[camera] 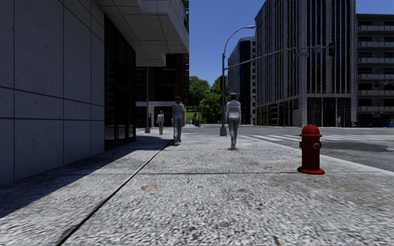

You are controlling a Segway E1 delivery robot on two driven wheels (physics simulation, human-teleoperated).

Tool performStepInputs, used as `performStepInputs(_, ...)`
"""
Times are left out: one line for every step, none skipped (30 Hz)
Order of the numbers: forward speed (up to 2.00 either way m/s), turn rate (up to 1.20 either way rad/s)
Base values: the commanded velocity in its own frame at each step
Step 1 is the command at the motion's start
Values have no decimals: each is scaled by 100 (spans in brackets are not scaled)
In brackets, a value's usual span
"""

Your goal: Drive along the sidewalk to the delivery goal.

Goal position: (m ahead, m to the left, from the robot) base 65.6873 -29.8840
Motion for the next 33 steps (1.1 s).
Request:
performStepInputs(200,0)
performStepInputs(200,0)
performStepInputs(200,0)
performStepInputs(200,0)
performStepInputs(200,0)
performStepInputs(200,0)
performStepInputs(200,0)
performStepInputs(200,0)
performStepInputs(200,0)
performStepInputs(200,0)
performStepInputs(200,0)
performStepInputs(200,0)
performStepInputs(200,0)
performStepInputs(200,0)
performStepInputs(200,0)
performStepInputs(200,0)
performStepInputs(200,0)
performStepInputs(200,0)
performStepInputs(200,0)
performStepInputs(200,0)
performStepInputs(200,0)
performStepInputs(200,0)
performStepInputs(200,0)
performStepInputs(200,0)
performStepInputs(200,0)
performStepInputs(200,0)
performStepInputs(200,0)
performStepInputs(200,0)
performStepInputs(200,0)
performStepInputs(200,0)
performStepInputs(200,0)
performStepInputs(200,0)
performStepInputs(200,0)
